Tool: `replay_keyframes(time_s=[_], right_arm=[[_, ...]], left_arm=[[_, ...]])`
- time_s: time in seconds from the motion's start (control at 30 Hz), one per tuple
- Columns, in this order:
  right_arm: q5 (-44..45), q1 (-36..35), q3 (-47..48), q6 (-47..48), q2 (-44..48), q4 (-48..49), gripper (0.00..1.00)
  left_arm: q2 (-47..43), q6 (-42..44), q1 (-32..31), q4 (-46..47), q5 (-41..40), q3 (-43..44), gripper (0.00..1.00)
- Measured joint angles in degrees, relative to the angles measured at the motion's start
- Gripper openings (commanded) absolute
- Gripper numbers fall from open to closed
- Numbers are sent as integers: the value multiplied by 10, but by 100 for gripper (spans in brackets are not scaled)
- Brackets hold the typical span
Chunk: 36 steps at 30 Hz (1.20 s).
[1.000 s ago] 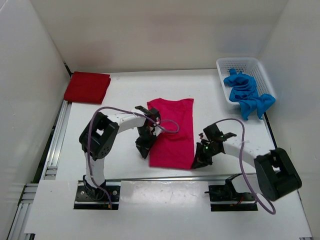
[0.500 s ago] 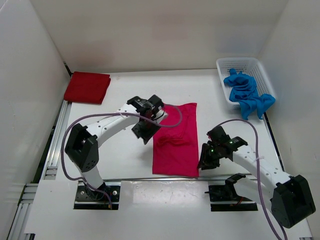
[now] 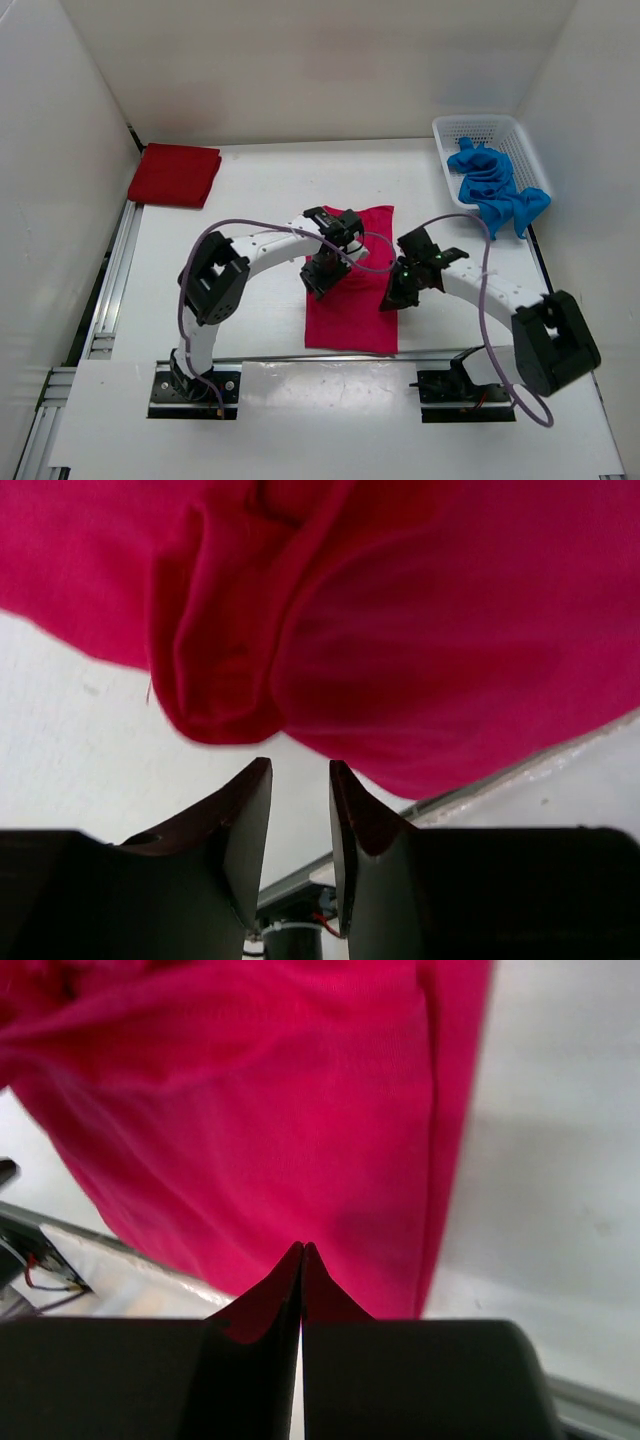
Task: Fold and stack the t-shirts
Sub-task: Fold the folded rectangular tshirt in 1/3 of the way
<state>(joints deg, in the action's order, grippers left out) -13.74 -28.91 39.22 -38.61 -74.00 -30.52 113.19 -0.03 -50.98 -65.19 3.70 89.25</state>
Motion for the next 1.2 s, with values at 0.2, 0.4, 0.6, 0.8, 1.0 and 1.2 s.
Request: replay_keyframes(time_s=[0.2, 0.4, 0.6, 0.8, 1.0, 1.2], right_arm=[[-13, 3, 12, -19, -86, 54, 0], [-12, 15, 51, -28, -134, 75, 0], [-7, 37, 75, -34, -172, 86, 0], [4, 65, 92, -45, -193, 84, 0], [4, 81, 146, -38, -233, 80, 4], [2, 83, 208, 2, -216, 43, 54]], left_arm=[[27, 0, 3, 28, 4, 14, 41], [27, 0, 21, 58, 4, 21, 41], [36, 0, 53, 76, -7, 12, 41], [56, 0, 85, 86, -31, 14, 54], [57, 0, 99, 96, -66, 25, 55], [32, 1, 104, 103, -75, 25, 65]])
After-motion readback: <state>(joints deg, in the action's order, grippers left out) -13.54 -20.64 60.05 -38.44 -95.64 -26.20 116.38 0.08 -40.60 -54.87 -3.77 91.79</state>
